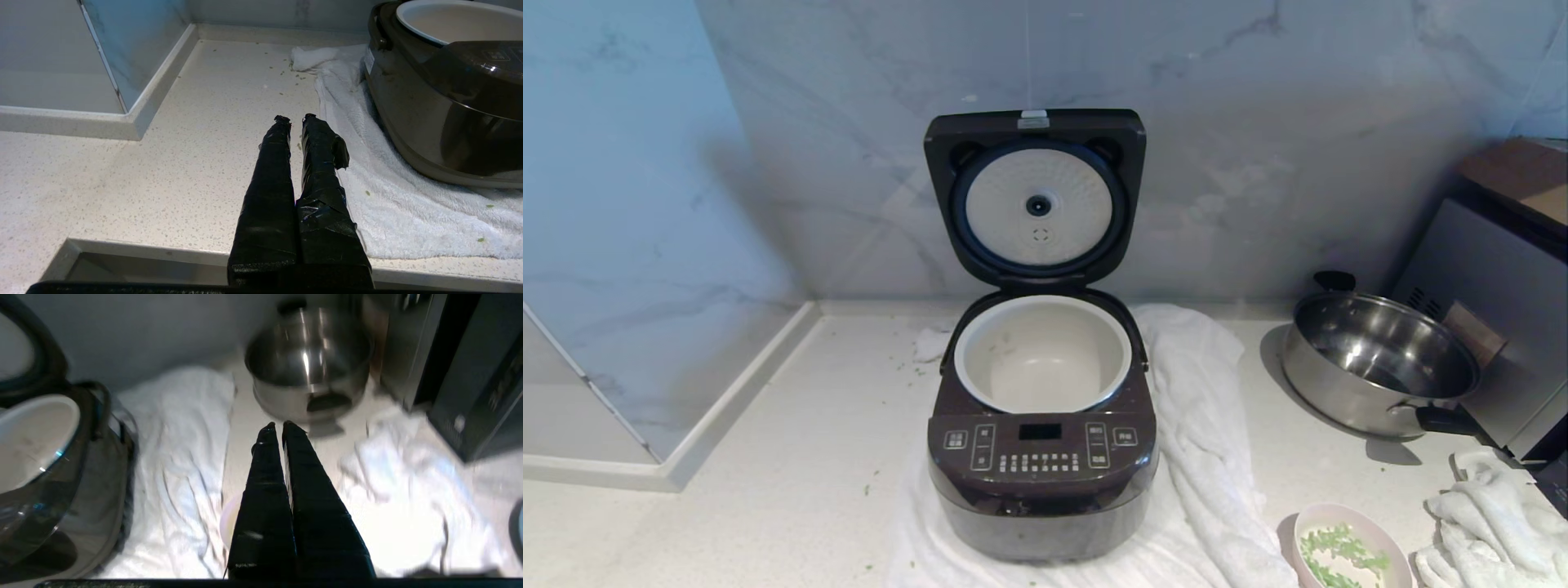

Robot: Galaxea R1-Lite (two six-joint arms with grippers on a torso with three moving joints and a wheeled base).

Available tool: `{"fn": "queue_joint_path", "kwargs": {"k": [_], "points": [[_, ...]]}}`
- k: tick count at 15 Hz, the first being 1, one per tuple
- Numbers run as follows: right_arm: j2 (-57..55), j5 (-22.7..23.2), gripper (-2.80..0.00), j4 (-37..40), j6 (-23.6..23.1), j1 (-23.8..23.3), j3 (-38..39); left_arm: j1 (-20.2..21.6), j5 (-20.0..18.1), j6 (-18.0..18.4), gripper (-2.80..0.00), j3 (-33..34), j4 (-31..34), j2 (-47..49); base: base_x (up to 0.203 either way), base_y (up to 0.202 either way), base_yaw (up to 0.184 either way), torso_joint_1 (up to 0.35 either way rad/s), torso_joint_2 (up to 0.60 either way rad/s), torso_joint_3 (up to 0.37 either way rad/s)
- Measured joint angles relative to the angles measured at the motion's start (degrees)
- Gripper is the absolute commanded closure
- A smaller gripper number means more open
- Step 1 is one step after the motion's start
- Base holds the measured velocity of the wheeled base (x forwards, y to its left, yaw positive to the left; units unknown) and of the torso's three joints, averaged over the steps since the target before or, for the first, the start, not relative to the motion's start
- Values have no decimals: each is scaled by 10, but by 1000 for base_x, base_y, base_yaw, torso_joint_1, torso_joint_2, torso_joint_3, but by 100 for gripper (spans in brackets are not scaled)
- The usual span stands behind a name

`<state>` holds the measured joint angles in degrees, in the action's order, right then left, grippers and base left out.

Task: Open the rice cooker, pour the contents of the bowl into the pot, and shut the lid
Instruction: Place the bowl on the table

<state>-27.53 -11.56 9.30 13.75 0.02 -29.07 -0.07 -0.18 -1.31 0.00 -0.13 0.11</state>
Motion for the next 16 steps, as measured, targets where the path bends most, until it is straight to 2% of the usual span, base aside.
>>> {"fn": "queue_joint_path", "kwargs": {"k": [3,6,9,10,12,16], "points": [[-132,10,0,57,72,-1,-21,0,0,0,0,0,0,0,0,0,0,0,0,0],[-241,97,0,76,101,-19,3,0,0,0,0,0,0,0,0,0,0,0,0,0],[-344,187,0,71,73,-71,15,0,0,0,0,0,0,0,0,0,0,0,0,0],[-374,204,0,70,60,-82,17,1,0,0,0,0,0,0,0,0,0,0,0,0],[-437,215,0,64,44,-108,21,1,0,0,0,0,0,0,0,0,0,0,0,0],[-541,221,0,-4,-7,-202,42,0,0,0,0,0,0,0,0,0,0,0,0,0]]}}
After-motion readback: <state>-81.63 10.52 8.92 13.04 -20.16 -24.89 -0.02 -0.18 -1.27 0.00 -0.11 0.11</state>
